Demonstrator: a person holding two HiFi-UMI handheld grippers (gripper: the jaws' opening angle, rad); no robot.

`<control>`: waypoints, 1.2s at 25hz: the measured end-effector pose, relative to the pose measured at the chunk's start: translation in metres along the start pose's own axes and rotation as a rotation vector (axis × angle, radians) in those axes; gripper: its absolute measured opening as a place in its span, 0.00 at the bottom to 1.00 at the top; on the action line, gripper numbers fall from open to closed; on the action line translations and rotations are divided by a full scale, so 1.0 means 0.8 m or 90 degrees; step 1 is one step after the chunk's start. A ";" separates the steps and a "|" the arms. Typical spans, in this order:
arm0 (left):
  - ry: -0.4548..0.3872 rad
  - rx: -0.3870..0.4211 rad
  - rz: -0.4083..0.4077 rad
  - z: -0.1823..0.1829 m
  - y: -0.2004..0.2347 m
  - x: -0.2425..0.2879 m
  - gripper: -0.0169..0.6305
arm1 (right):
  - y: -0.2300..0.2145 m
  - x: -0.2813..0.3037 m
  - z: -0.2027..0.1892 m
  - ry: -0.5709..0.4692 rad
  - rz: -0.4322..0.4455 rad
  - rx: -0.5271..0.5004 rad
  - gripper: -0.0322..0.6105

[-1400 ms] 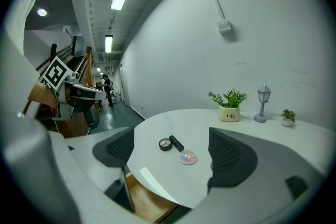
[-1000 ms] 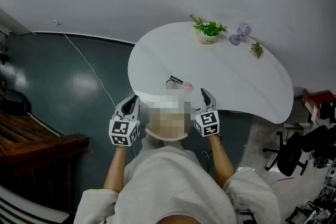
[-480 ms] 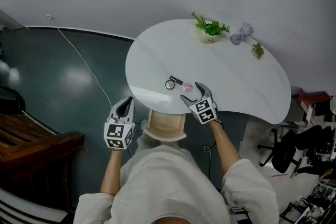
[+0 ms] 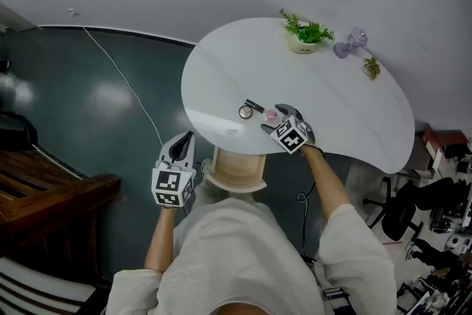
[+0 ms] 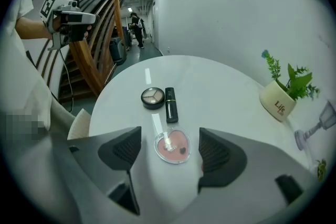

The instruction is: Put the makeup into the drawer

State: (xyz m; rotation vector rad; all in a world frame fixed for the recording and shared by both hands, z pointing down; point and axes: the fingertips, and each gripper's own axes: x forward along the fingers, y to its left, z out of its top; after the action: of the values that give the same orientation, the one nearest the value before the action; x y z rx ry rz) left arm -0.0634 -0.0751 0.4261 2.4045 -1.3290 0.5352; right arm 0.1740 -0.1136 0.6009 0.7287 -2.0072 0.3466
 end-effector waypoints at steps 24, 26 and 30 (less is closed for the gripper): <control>0.005 0.017 -0.018 -0.006 -0.004 -0.014 0.05 | 0.012 0.002 -0.020 -0.027 -0.008 0.114 0.41; 0.002 0.012 -0.019 -0.006 -0.002 -0.015 0.05 | 0.020 -0.008 -0.014 -0.050 -0.016 0.127 0.41; -0.001 0.001 -0.022 -0.008 0.000 -0.017 0.05 | 0.044 -0.033 0.004 -0.107 -0.023 0.150 0.41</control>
State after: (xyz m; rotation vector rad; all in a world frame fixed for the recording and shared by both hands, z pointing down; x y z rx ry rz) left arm -0.0711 -0.0621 0.4247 2.4252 -1.2861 0.5260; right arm 0.1599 -0.0785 0.5787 0.9678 -2.1289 0.5220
